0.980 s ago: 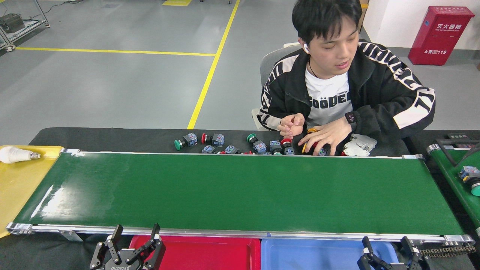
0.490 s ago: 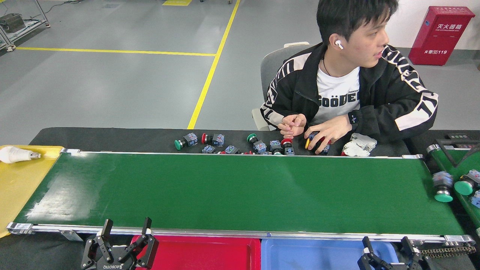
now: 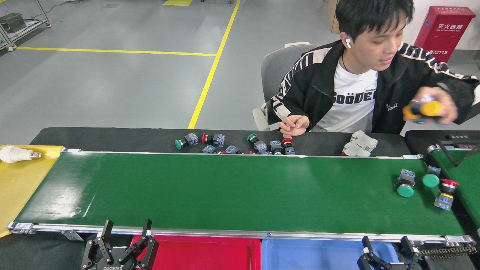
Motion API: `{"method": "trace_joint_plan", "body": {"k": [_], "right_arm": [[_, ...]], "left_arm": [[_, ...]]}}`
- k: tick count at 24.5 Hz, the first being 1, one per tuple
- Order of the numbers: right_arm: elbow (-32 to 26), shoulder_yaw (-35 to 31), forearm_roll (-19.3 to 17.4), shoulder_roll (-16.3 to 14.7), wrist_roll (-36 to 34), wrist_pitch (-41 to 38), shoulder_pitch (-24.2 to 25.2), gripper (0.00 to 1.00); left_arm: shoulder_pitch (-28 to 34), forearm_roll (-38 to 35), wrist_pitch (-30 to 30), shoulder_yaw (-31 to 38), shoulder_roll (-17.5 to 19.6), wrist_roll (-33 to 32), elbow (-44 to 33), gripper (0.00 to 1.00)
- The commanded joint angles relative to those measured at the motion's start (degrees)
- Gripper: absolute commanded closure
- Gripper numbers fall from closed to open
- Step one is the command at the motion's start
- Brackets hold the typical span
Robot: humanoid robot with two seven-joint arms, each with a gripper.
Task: Pick switch part from conveyor to tray
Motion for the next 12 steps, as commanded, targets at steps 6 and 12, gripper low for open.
{"method": "trace_joint_plan", "body": {"k": [6, 12], "right_arm": [[-0.62, 0.0, -0.04, 0.66, 4.24, 6.83, -3.38, 0.03], [4.83, 2.2, 1.37, 0.22, 11.27, 15.44, -14.54, 0.08]], "left_arm": [[-0.92, 0.24, -0.33, 0.0, -0.7, -0.8, -0.78, 0.0], [-1.01, 0.15, -0.33, -0.08, -0.44, -0.8, -0.69, 0.0]]}}
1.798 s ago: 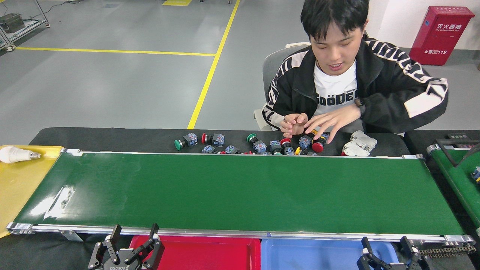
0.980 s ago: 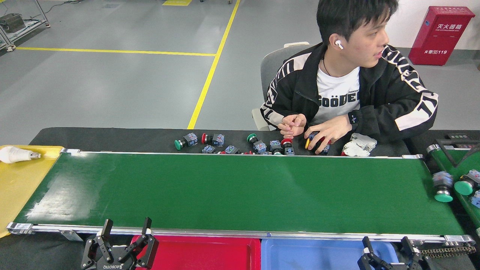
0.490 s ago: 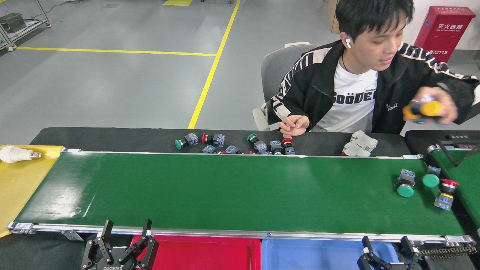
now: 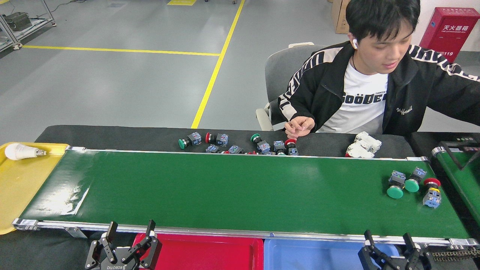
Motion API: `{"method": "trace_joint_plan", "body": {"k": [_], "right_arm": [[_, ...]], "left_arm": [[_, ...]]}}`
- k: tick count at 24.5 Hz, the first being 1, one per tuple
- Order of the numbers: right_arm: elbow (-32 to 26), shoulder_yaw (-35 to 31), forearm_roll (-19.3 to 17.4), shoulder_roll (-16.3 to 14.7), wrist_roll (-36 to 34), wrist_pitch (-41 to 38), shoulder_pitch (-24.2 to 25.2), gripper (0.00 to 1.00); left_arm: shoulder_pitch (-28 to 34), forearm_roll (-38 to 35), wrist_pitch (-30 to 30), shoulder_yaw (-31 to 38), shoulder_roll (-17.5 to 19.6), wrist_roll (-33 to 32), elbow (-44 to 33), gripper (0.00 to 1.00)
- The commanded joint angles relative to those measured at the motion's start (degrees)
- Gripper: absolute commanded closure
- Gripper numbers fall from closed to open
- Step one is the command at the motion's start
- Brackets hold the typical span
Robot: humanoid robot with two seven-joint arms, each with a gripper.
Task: Pick switch part from conveyor to tray
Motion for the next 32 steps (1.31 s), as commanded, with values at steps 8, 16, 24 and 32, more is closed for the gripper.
{"method": "trace_joint_plan", "body": {"k": [8, 16, 24, 32], "right_arm": [[15.67, 4.56, 2.65, -1.17, 1.47, 11.68, -13.21, 0.09], [24.38, 5.18, 2.38, -0.64, 1.38, 12.3, -19.8, 0.16], [24.73, 11.24, -2.71, -1.87, 1.2, 8.52, -19.71, 0.67], [13.74, 15.28, -3.15, -1.43, 1.73, -1.06, -13.39, 0.77]], "left_arm": [[-0.51, 0.07, -0.17, 0.13, 0.21, 0.14, -0.78, 0.0], [-0.42, 0.07, -0.17, -0.05, 0.65, 0.23, -0.69, 0.0], [0.02, 0.07, -0.43, 0.04, 1.44, -4.78, -0.78, 0.0], [0.19, 0.07, -2.98, -0.14, 3.29, -6.62, -0.78, 0.0]]}}
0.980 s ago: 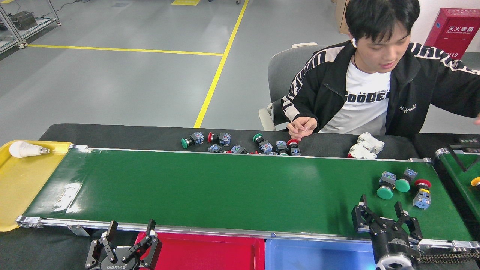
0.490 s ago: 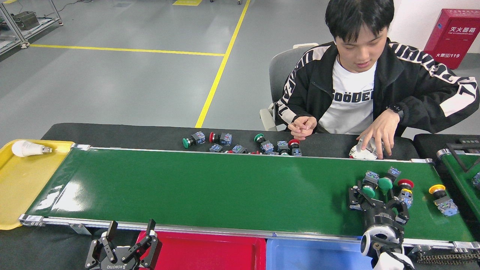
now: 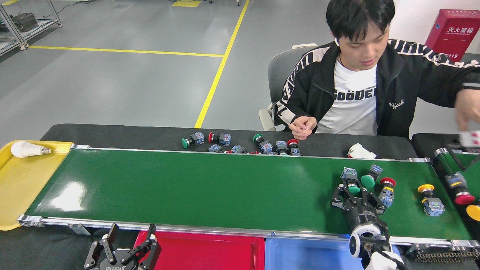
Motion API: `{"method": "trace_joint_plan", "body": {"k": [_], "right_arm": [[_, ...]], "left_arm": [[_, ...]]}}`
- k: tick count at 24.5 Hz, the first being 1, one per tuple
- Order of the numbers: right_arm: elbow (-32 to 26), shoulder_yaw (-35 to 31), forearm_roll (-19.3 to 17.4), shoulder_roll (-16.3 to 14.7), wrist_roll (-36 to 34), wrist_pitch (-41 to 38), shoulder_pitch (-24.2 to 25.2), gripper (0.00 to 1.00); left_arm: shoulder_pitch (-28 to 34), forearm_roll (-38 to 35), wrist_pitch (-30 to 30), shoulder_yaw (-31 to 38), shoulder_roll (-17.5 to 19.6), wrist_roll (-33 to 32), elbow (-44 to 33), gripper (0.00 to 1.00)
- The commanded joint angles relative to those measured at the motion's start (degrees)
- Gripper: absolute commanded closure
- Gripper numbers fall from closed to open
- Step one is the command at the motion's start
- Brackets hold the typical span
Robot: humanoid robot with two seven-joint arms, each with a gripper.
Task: Pick switch part from conveyor to tray
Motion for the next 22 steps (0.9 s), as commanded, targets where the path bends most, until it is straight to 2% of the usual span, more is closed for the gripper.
{"method": "trace_joint_plan", "body": {"k": [1, 3, 6, 9, 10, 11, 12, 13, 20, 22], "right_arm": [[-5.59, 1.91, -0.59, 0.29, 0.02, -4.37, 2.11, 0.79], [-12.79, 4.54, -1.3, 0.29, 0.02, -9.55, 7.21, 0.81], [-20.09, 9.47, -1.3, 0.29, -0.25, -17.56, 14.16, 0.8], [-21.41, 13.07, -1.21, 0.2, -0.51, -26.51, 19.16, 0.76], [-21.41, 13.68, -1.21, 0.2, -0.33, -28.63, 19.52, 0.7], [-21.41, 14.21, -1.03, 0.2, -0.16, -28.89, 19.61, 0.57], [-21.41, 15.36, -1.03, 0.64, 0.19, -28.63, 19.61, 0.17], [-21.41, 16.15, -1.03, 1.34, 0.72, -28.37, 19.78, 0.01], [-21.49, 15.62, -1.38, 2.66, 2.48, -27.93, 19.08, 0.01], [-21.58, 11.5, -1.38, 4.94, 2.39, -26.44, 18.02, 0.02]], "left_arm": [[-0.04, 0.07, -1.6, -0.06, -0.29, -0.08, -0.77, 0.0], [-0.13, 0.07, -1.51, -0.06, -1.08, 0.0, -0.77, 0.0], [0.05, -0.02, -1.42, -0.14, -0.81, -0.08, -0.77, 0.0], [0.14, -0.11, -1.51, 0.3, -0.55, 0.44, -0.77, 0.0], [0.14, -0.02, -1.51, 0.3, -0.37, 0.53, -0.77, 0.0], [0.14, -0.02, -1.51, 0.3, -0.46, 0.53, -0.77, 0.0], [0.05, -0.02, -1.68, 0.3, -0.46, 0.53, -0.77, 0.0], [0.05, -0.02, -1.68, 0.3, -0.55, 0.53, -0.77, 0.0], [0.14, -0.02, -1.77, 0.47, -0.73, 0.53, -0.77, 0.0], [0.22, -0.02, -1.68, 0.47, -0.73, 0.53, -0.77, 0.0]]}}
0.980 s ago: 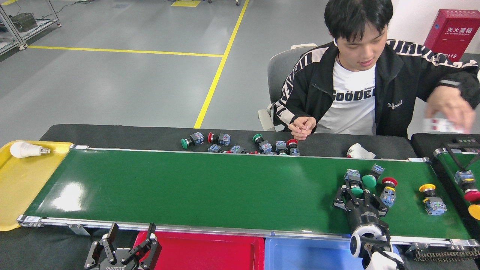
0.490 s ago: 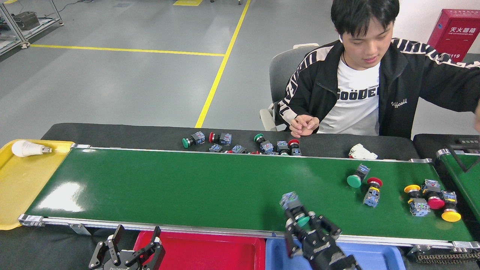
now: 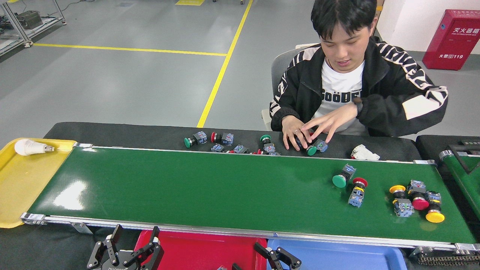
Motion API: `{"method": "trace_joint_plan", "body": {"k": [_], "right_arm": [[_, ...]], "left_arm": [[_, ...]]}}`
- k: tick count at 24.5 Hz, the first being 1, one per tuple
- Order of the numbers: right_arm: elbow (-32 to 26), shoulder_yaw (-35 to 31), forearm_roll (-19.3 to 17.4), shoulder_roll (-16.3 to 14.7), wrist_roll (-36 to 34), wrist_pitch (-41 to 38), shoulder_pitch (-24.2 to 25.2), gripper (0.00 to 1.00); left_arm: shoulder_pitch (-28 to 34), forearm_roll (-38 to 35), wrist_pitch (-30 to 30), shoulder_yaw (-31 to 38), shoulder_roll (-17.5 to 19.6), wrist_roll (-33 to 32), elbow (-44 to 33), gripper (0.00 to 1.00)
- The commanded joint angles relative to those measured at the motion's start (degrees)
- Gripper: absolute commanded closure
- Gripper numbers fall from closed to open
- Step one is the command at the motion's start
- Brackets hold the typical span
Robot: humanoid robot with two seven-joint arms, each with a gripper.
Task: Pick switch part from conveyor to tray
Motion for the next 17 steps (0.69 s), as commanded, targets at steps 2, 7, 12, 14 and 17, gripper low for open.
{"method": "trace_joint_plan", "body": {"k": [2, 7, 12, 14, 17], "right_arm": [[-1.04, -7.59, -0.21, 3.03, 0.05, 4.87, -2.63, 0.03], [-1.04, -20.78, -0.21, 1.8, -3.29, 14.37, -2.63, 0.03], [-0.95, -33.0, -0.3, -0.75, -9.8, 13.76, 5.36, 0.02], [-0.95, -33.08, -0.3, -2.33, -13.92, 13.14, 8.0, 0.02], [-0.95, -33.0, -0.21, -2.25, -14.28, 13.32, 8.44, 0.02]], "left_arm": [[0.08, -0.01, -0.15, 0.3, 0.13, 0.48, -0.77, 0.0], [0.17, 0.08, -0.24, 2.23, 0.13, 0.48, -0.77, 0.0], [0.17, 0.08, -0.24, 1.79, -0.22, 0.57, -0.77, 0.0], [0.17, 0.08, -0.24, 1.7, -0.22, 0.84, -0.77, 0.0], [0.17, 0.08, -0.24, 1.79, 0.13, 1.28, -0.77, 0.0]]}}
